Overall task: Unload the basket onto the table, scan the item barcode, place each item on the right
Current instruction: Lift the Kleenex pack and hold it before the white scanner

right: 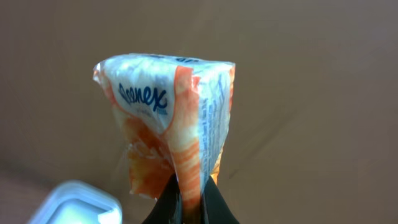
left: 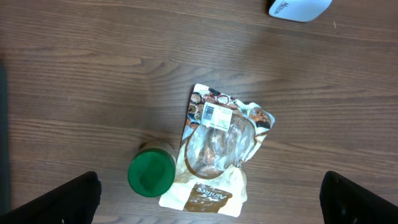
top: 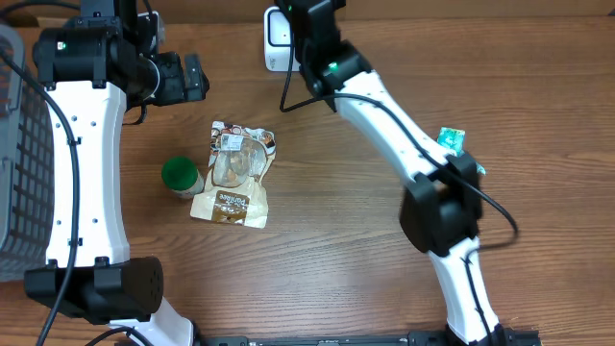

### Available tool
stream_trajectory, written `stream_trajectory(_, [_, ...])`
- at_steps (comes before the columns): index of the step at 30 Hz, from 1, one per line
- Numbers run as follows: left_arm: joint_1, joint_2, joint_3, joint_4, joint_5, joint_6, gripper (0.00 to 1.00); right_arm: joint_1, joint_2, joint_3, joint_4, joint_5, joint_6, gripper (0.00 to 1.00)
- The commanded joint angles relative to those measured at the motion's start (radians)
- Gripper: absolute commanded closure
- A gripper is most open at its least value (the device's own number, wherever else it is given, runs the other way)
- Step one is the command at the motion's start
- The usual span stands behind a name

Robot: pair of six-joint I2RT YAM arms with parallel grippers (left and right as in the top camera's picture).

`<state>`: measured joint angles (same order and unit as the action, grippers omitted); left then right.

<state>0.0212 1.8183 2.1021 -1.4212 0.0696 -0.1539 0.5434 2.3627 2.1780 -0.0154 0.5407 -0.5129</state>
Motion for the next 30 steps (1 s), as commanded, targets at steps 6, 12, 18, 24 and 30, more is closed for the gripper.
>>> stream_trajectory(6, [0.002,-0.006,0.003,0.001,-0.006,-0.007,0.0,0.006,0.248,0.001,0.212,-0.06,-0.582,0.96])
stream_trajectory(12, [0.002,-0.006,0.003,0.001,-0.006,-0.007,0.0,0.01,0.248,0.001,0.203,-0.052,-0.581,0.96])
stream_trajectory(18, [0.002,-0.006,0.003,0.001,-0.006,-0.007,0.0,0.012,0.248,0.001,0.186,-0.034,-0.581,0.96])
stream_trajectory(24, [0.002,-0.006,0.003,0.001,-0.006,-0.007,0.0,0.012,0.24,0.001,0.181,-0.034,-0.481,0.96])
stream_trajectory(30, [0.002,-0.006,0.003,0.001,-0.006,-0.007,0.01,0.012,0.176,0.001,0.114,-0.055,-0.317,0.96])
